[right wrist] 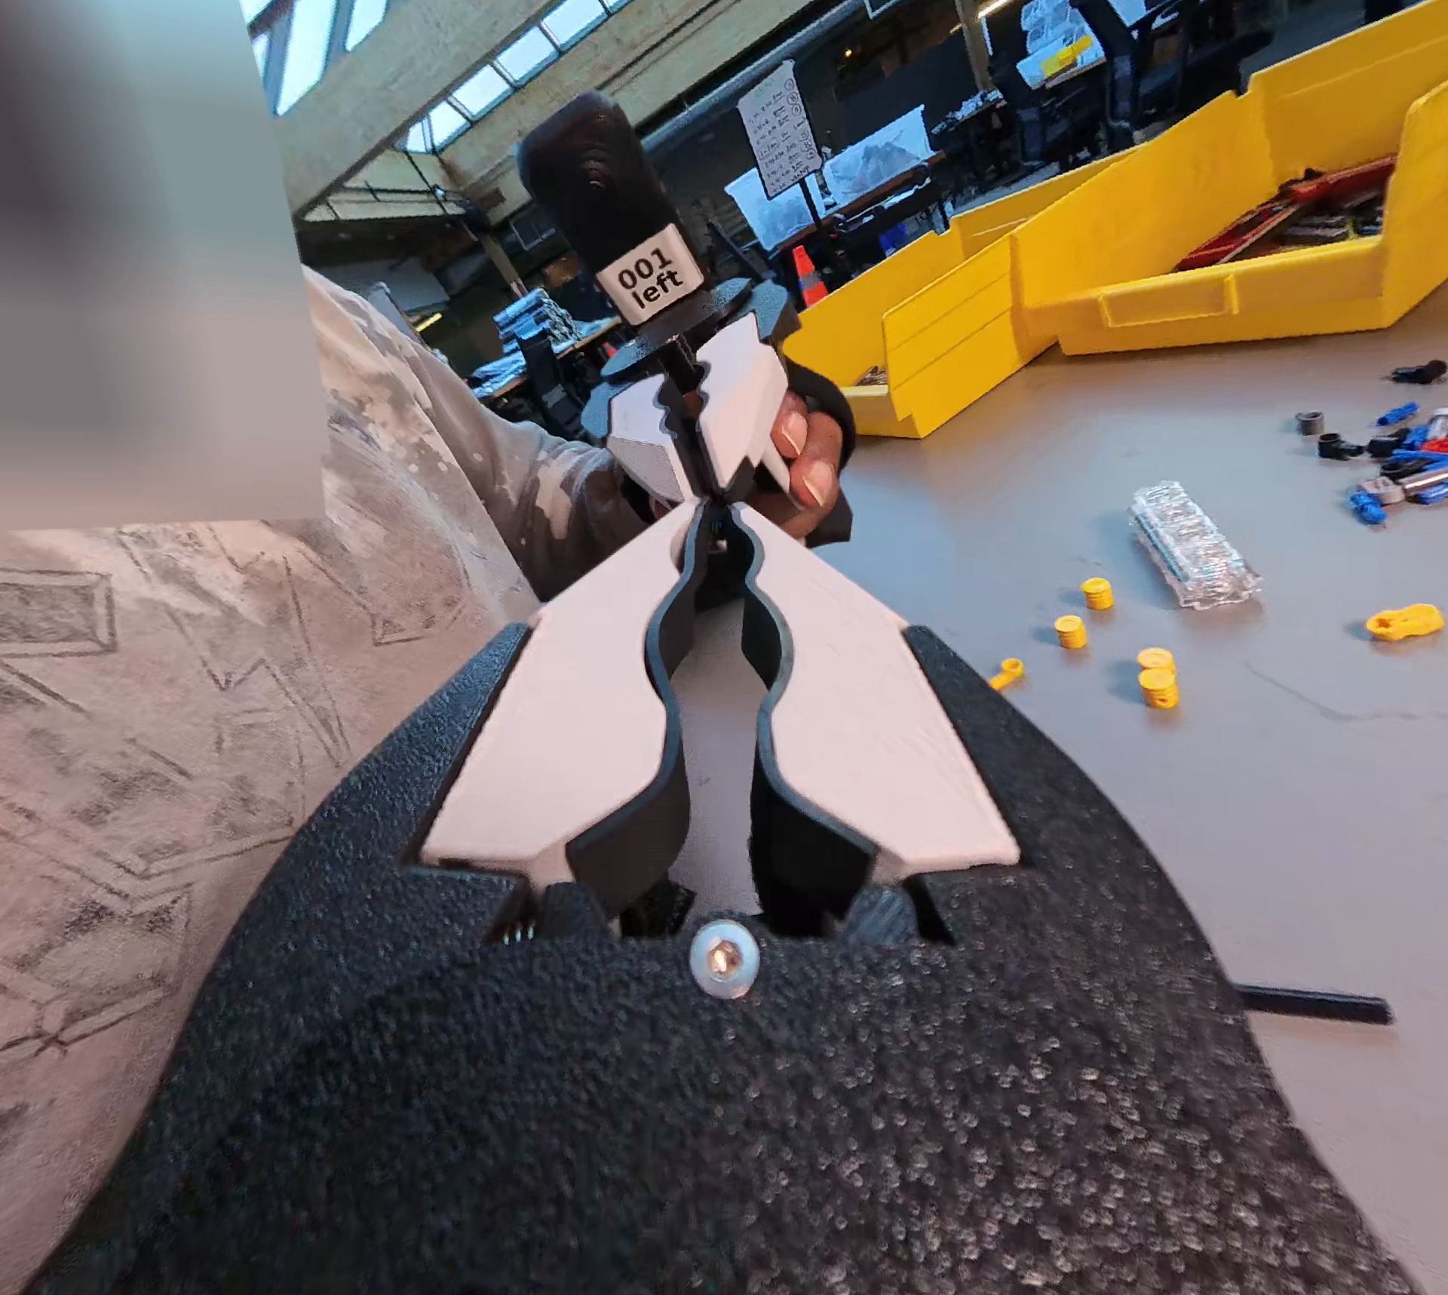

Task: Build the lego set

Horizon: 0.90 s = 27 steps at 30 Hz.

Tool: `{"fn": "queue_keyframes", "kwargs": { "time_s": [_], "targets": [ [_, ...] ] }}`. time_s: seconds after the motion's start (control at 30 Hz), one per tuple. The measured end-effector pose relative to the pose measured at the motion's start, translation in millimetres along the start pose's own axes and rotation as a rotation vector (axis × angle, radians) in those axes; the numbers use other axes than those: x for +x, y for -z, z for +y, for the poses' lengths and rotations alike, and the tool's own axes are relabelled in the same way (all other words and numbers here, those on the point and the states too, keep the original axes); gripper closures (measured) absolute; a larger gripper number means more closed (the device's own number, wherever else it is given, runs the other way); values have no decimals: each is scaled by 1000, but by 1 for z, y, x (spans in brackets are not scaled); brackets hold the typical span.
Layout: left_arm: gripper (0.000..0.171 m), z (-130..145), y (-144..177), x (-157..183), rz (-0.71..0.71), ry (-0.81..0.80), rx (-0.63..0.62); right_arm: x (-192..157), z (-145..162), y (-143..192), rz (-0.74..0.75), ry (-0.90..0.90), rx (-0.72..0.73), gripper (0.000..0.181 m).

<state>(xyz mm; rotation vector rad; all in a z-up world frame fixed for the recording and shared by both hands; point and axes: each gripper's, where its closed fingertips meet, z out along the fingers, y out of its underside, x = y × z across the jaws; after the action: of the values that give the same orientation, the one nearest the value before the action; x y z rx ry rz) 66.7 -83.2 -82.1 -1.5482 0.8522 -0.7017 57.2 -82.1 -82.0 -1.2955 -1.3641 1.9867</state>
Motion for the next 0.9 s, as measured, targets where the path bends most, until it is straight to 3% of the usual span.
{"fn": "queue_keyframes", "kwargs": {
  "time_s": [0.3, 0.57, 0.9],
  "targets": [
    [167, -12, 2, 3, -31, -162, -7, -7, -8, -2, -153, -274, 105, 179],
    [160, -12, 1, 5, -31, -203, -30, -10, -15, 1, -210, -333, 148, 179],
    [167, -16, 1, 5, -56, -217, -24, -13, -14, -1, -231, -356, 150, 178]
  ]
}}
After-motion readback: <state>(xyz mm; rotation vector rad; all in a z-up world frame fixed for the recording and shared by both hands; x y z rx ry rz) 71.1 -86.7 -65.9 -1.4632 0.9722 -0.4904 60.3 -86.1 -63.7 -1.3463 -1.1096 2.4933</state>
